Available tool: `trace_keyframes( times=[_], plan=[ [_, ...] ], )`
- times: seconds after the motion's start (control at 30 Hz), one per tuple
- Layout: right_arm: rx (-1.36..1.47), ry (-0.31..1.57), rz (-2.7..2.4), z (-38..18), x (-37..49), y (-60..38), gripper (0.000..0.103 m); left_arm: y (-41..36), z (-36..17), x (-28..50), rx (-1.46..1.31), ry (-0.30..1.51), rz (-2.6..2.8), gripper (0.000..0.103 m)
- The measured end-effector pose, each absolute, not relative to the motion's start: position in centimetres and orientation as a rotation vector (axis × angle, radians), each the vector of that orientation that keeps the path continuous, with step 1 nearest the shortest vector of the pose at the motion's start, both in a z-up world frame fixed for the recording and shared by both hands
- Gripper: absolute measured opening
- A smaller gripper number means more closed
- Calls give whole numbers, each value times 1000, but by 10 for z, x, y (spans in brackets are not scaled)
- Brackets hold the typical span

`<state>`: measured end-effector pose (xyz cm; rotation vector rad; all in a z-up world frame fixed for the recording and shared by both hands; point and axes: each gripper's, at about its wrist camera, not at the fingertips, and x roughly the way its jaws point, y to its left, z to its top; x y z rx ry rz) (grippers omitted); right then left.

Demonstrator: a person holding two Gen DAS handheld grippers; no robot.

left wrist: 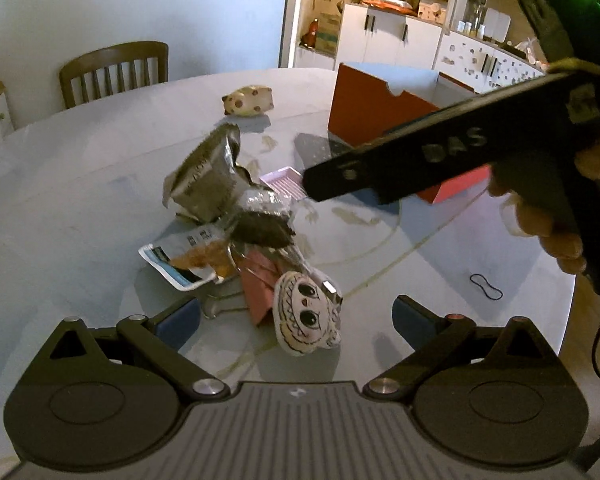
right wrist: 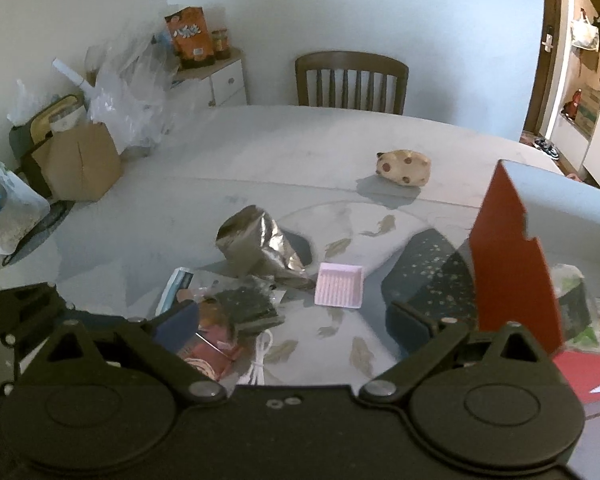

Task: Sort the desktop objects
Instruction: 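Grasp the white doll-face plush with left gripper while right grasps dark tea packet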

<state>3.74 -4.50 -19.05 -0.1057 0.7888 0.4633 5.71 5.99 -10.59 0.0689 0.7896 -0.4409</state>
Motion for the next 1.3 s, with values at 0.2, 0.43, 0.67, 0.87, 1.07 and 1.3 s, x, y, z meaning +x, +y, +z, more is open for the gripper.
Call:
trace_keyframes(
  times=[0.2, 0.43, 0.67, 0.87, 1.07, 1.3],
  plan=[
    [-124, 807, 465, -204, 47, -29, 93, 54, -113, 54, 94, 781, -438, 103],
    [-130, 841, 484, -216, 58, -17, 86, 53, -115, 53, 96, 772, -432, 102],
    [-142, 864, 503, -223, 62, -8, 79, 50, -118, 53, 100, 779, -428, 93],
    [-141, 878, 509, -227, 64, -4, 72, 49, -116, 50, 98, 770, -416, 74],
    [-140, 890, 506, -229, 65, -3, 62, 49, -118, 50, 108, 788, -416, 64],
    [-163, 892, 513, -228, 64, -2, 50, 48, -119, 52, 120, 812, -410, 44]
  ],
)
